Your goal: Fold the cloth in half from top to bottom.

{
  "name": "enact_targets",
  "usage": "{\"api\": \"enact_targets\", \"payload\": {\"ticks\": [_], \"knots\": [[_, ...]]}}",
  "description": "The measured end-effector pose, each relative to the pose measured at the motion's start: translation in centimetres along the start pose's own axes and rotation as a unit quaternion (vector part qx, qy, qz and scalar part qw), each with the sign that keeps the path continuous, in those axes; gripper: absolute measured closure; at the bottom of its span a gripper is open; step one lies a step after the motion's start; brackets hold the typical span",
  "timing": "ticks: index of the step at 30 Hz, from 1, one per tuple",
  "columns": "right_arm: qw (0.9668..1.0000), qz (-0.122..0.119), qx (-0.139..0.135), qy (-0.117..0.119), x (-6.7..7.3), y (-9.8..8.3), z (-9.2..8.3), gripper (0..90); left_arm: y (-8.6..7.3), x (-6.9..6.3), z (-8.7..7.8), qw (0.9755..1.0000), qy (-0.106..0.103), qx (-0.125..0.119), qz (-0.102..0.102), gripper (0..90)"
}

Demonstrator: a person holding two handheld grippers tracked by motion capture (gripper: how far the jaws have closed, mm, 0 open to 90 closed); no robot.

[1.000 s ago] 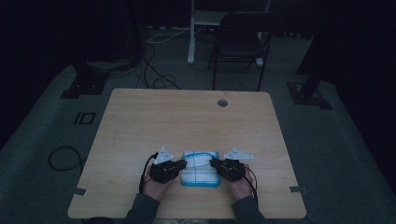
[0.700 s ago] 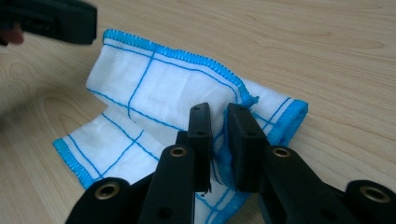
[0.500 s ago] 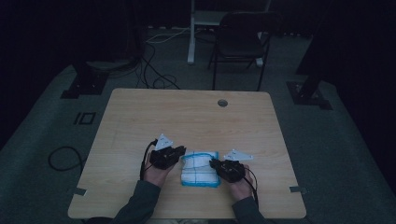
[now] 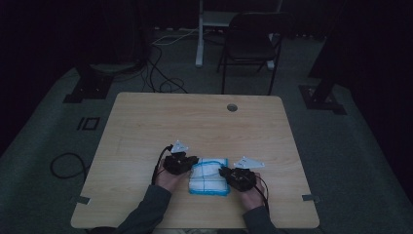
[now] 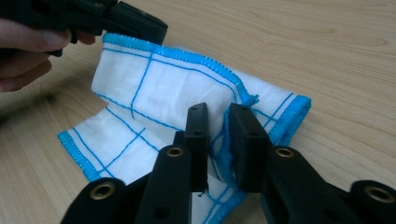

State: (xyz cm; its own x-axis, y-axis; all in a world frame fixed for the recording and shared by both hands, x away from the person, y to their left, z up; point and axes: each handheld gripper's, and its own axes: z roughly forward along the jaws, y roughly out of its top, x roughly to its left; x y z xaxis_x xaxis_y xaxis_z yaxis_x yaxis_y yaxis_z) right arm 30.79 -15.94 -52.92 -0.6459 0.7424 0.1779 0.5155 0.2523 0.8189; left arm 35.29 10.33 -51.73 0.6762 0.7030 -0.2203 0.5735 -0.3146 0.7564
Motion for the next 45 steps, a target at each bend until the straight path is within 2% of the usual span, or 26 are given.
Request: {"api": "enact_targets", "payload": {"ticks": [10,22,29,36,40,42,45], "knots": [[0.9999,-0.008,-0.004,-0.011,-0.3,0.1,-1.0,68.5,-1.8,-1.1,-0.8,0.9999,-0.014,-0.005,-0.005,82.3],[0.9994,-0.006,-0.02,-0.028,-1.3,0.4,-2.7,68.0,-3.1,-3.0,-2.0,0.9995,-0.031,-0.009,0.007,81.2],[0.9988,0.0,-0.026,-0.04,-2.2,0.3,-3.5,67.9,-4.6,-3.8,-2.1,0.9993,-0.034,0.006,0.012,80.7],[0.9983,0.007,-0.027,-0.051,-3.0,0.0,-3.9,67.3,-5.8,-3.9,-2.6,0.9996,-0.025,0.006,0.013,80.1],[0.9979,0.015,-0.024,-0.059,-3.6,-0.4,-4.1,66.8,-6.1,-3.6,-3.1,0.9997,-0.02,0.0,0.013,77.7],[0.9976,0.019,-0.022,-0.064,-3.9,-0.6,-4.1,66.2,-6.0,-3.1,-3.4,0.9998,-0.011,-0.003,0.014,77.1],[0.9966,0.018,-0.015,-0.079,-4.3,-0.8,-4.2,65.6,-5.9,-2.2,-3.7,0.9997,0.017,-0.003,0.019,76.0]]}}
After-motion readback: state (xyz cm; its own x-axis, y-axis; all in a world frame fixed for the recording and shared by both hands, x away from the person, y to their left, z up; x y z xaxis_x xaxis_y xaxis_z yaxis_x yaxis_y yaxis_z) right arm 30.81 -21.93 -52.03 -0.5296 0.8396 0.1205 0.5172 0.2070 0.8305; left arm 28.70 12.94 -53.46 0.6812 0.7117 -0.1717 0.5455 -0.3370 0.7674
